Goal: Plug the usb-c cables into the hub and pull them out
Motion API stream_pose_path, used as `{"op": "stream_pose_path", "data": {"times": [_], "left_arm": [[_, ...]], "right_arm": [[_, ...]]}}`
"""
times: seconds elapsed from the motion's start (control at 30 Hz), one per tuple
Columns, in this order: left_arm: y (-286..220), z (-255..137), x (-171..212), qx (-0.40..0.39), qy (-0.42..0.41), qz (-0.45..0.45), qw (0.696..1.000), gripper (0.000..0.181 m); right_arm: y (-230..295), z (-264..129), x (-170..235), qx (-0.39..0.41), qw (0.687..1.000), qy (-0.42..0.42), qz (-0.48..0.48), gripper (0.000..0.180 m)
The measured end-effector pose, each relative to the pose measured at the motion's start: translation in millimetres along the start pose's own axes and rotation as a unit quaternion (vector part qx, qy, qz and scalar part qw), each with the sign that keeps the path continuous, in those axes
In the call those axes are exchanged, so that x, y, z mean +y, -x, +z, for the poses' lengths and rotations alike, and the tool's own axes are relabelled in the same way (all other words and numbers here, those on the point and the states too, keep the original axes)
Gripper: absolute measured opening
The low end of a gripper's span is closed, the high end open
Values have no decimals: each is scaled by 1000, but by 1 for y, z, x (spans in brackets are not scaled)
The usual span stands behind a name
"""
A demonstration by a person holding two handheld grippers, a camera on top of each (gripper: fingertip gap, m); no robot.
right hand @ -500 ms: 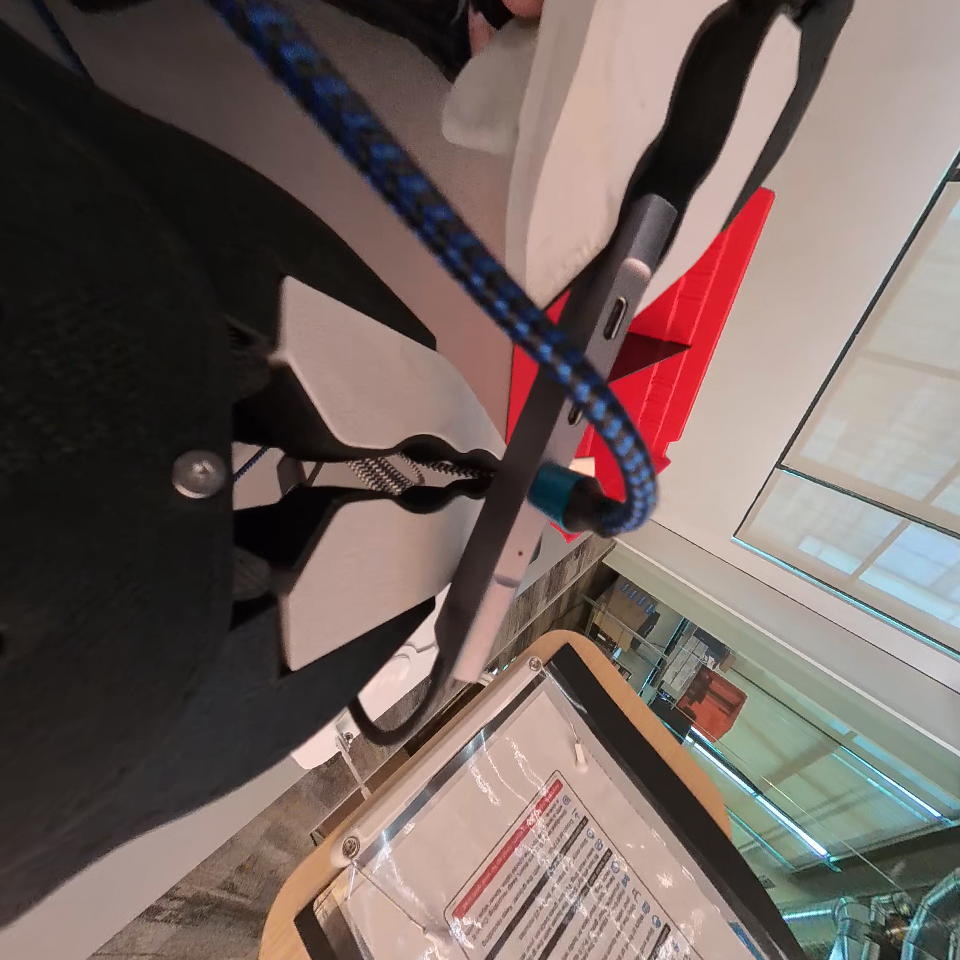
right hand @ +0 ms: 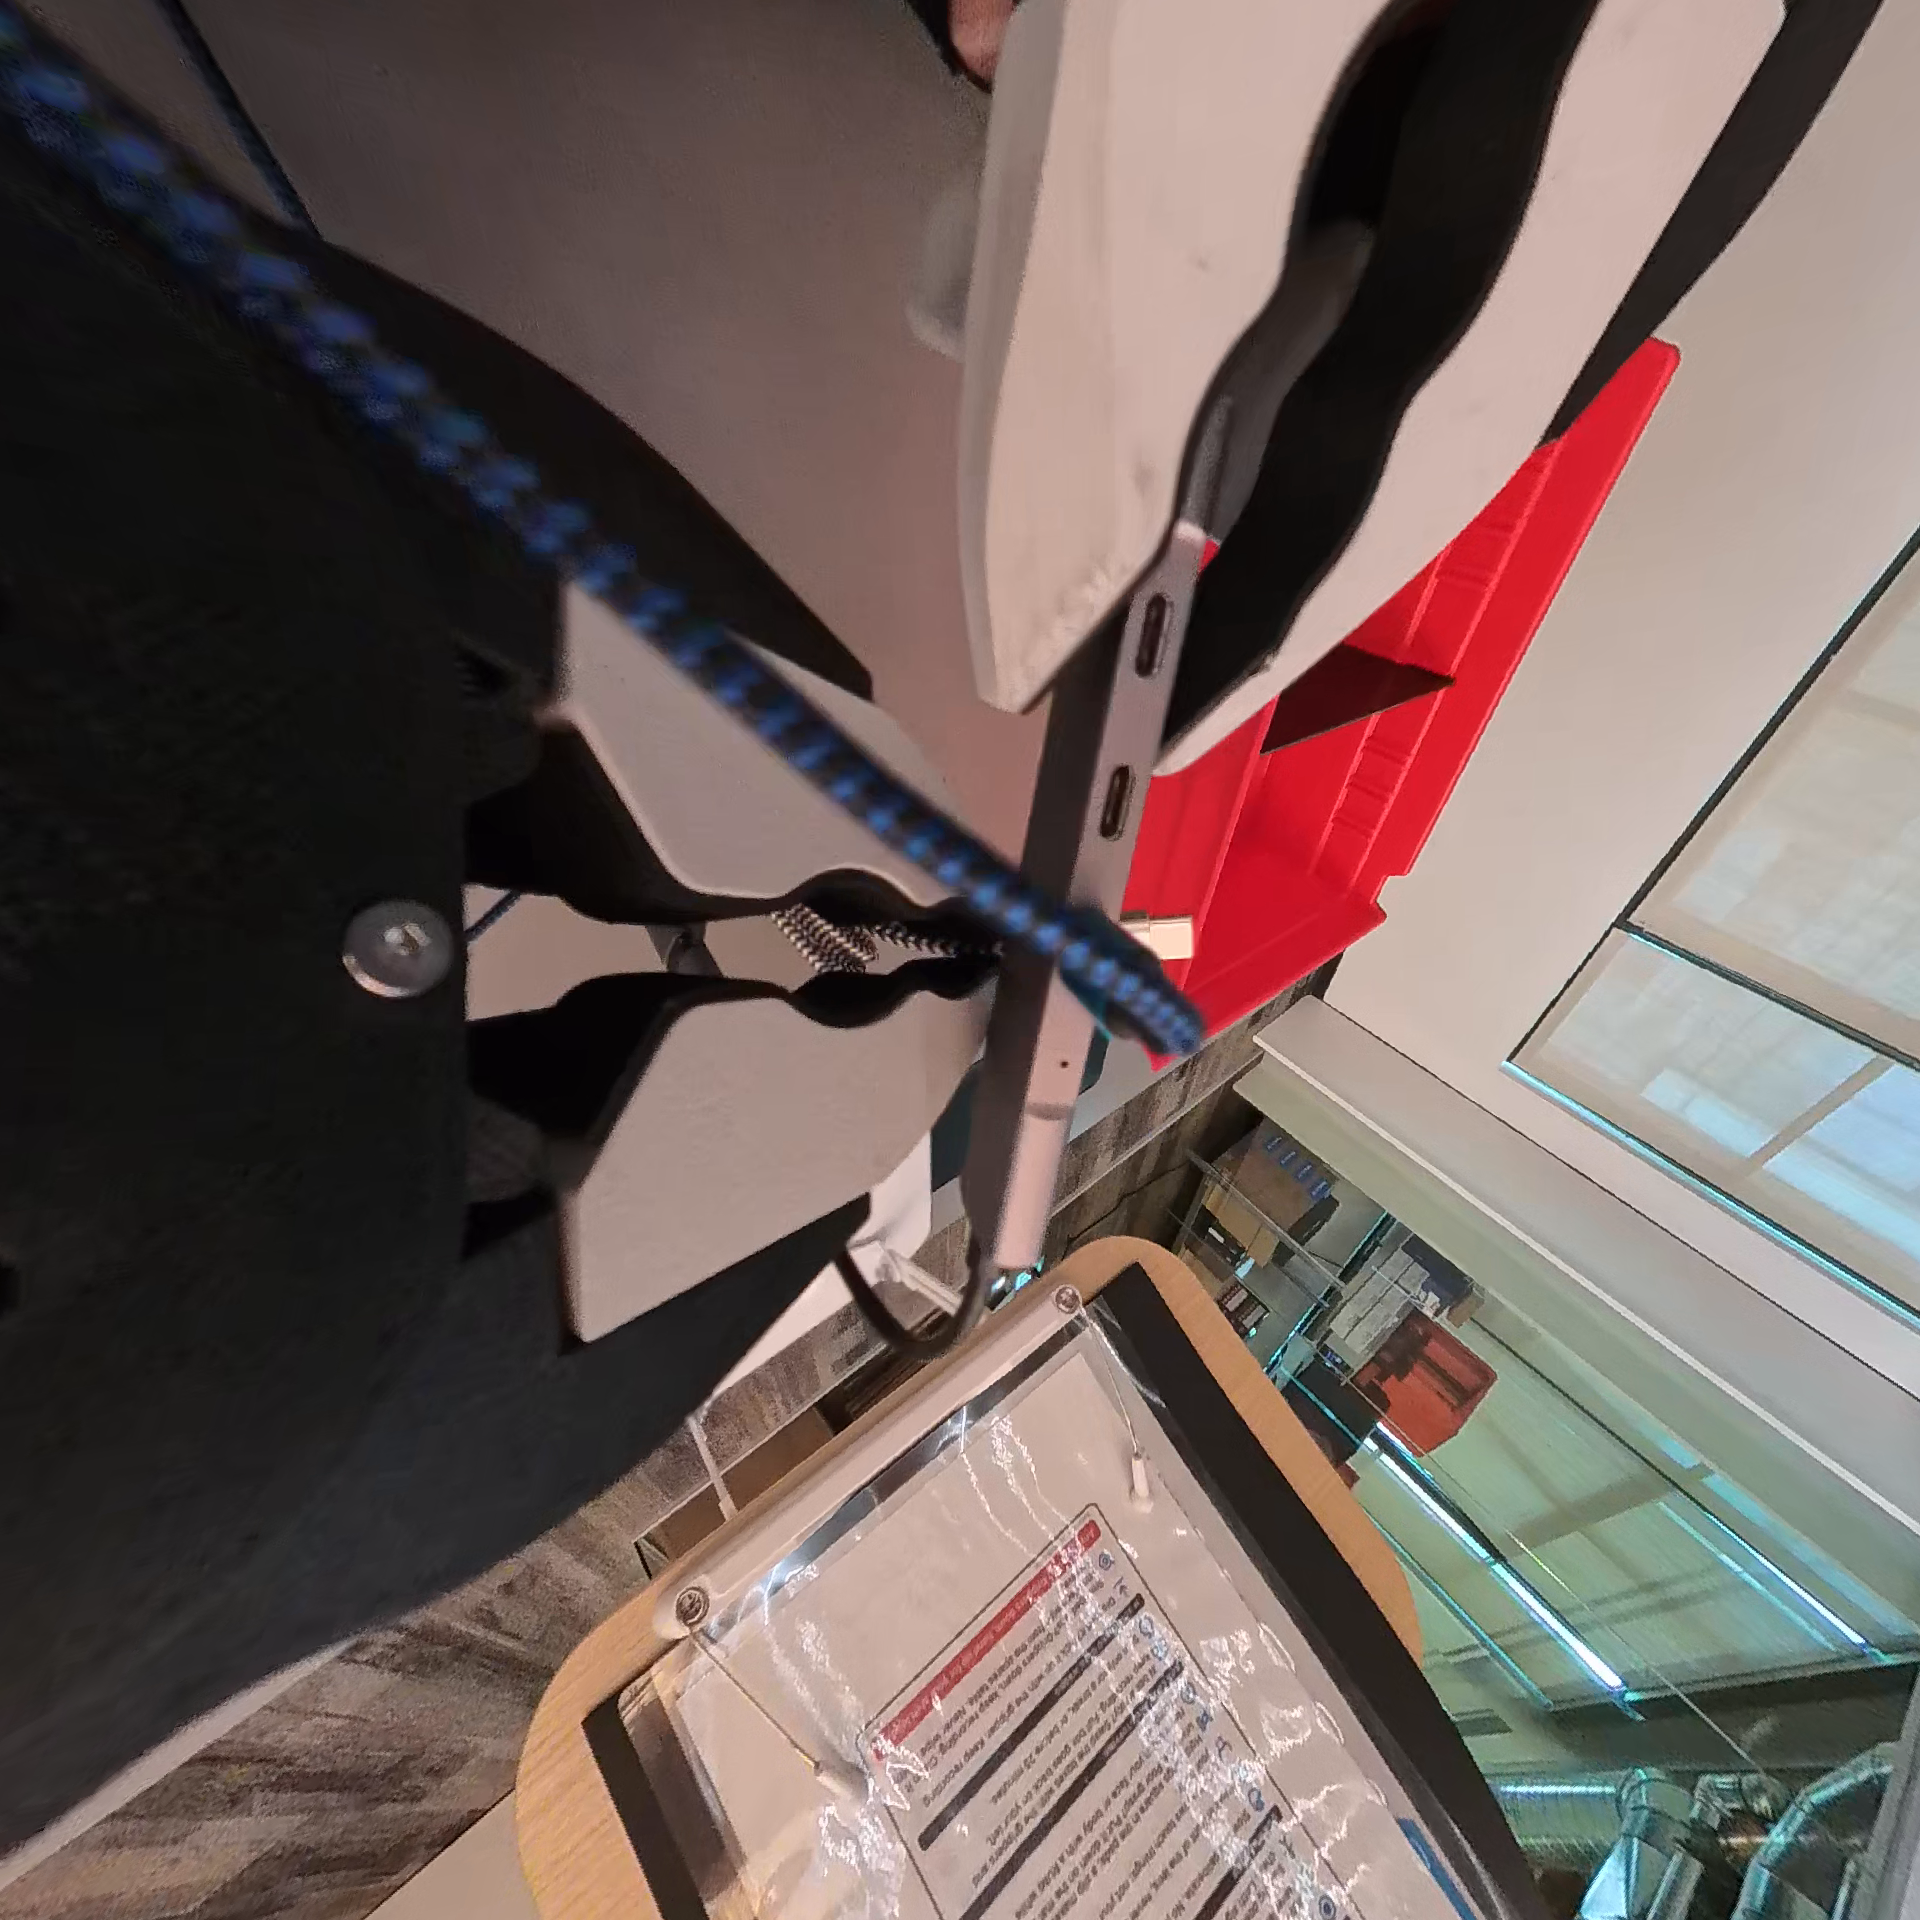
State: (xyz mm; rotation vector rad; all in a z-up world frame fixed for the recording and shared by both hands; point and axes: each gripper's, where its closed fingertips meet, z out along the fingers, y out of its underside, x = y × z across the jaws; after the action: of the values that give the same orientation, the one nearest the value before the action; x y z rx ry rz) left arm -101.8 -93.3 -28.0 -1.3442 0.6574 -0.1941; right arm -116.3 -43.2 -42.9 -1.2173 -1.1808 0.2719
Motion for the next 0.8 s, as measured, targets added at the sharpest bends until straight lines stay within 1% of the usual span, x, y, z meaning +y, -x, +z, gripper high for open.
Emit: {"op": "stream_pose_path", "data": {"times": [0.03,0.13,0.23,0.3,0.37,0.53,0.67,0.8], "left_arm": [[4,0,2,-6,9,-1,1000,12],[12,-2,2,-11,3,-22,1000,9],[17,-6,0,-23,-6,-18,1000,9],[17,-10,-10,-25,-25,-18,999,9],[12,-12,-20,-8,-42,-28,999,9],[7,-11,-21,7,-55,-62,997,9],[8,-11,-20,9,-63,-76,995,9],[8,-9,-18,10,-58,-77,995,14]], "right_arm": [[0,0,2,-2,1000,2,2,3],[0,1,3,-3,1000,-1,13,3],[0,1,1,-1,1000,-6,14,2],[2,2,1,-2,1000,-7,28,3],[3,3,0,-4,998,-15,53,3],[1,-4,-16,-18,987,-89,131,2],[-1,-8,-20,-3,989,-106,106,2],[3,-7,-22,-7,989,-104,100,3]]}}
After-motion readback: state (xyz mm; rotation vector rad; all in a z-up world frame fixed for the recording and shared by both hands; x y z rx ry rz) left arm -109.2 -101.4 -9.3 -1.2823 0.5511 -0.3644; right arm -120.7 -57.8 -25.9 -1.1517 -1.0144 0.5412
